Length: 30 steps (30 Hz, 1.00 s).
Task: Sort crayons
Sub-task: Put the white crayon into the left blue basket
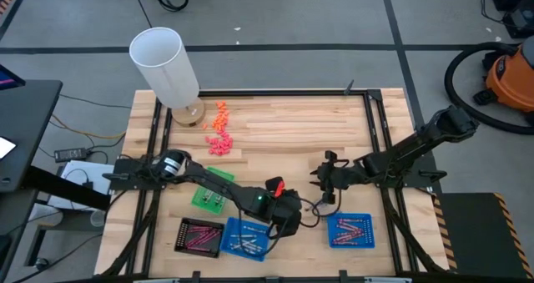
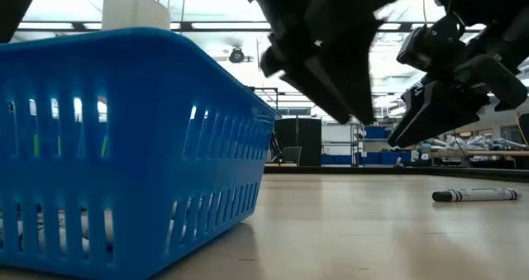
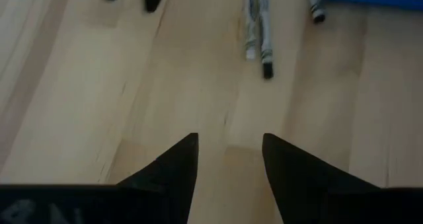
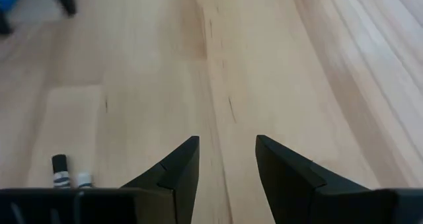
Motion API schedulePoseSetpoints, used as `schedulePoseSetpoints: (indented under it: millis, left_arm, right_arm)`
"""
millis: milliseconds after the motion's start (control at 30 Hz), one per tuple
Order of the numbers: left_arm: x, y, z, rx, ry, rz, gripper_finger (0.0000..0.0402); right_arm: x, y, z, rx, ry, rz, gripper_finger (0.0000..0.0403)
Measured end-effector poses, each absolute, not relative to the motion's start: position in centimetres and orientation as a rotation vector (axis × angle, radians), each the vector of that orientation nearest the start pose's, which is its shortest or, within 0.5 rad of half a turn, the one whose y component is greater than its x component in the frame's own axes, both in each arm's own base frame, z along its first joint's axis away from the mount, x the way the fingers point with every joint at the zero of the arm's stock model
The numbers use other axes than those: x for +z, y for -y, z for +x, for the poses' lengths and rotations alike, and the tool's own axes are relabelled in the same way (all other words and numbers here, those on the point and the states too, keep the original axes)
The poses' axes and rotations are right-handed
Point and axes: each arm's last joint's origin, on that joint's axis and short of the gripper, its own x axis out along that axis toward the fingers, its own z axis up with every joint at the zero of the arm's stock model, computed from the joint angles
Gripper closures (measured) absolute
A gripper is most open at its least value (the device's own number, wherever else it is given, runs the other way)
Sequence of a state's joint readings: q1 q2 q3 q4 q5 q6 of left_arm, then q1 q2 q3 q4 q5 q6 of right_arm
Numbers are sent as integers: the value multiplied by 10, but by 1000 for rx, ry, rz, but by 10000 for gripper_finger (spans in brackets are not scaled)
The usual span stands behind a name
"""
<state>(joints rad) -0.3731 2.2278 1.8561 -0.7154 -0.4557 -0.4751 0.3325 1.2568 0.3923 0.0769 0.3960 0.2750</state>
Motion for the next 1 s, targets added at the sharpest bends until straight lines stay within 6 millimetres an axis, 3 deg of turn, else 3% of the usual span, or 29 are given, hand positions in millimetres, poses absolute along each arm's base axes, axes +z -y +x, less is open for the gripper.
schedulePoseSetpoints:
  millis: [333, 633, 1000]
  left_arm:
    - [172, 164, 471, 264, -823, -28, 223]
    - [157, 171, 485, 159, -752, -6, 223]
    - [150, 150, 495, 198, -749, -139, 223]
  right_arm:
    - [147, -55, 190, -194, -845, 25, 244]
    - [166, -58, 180, -195, -751, 55, 244]
    - [167, -56, 178, -239, -733, 21, 244]
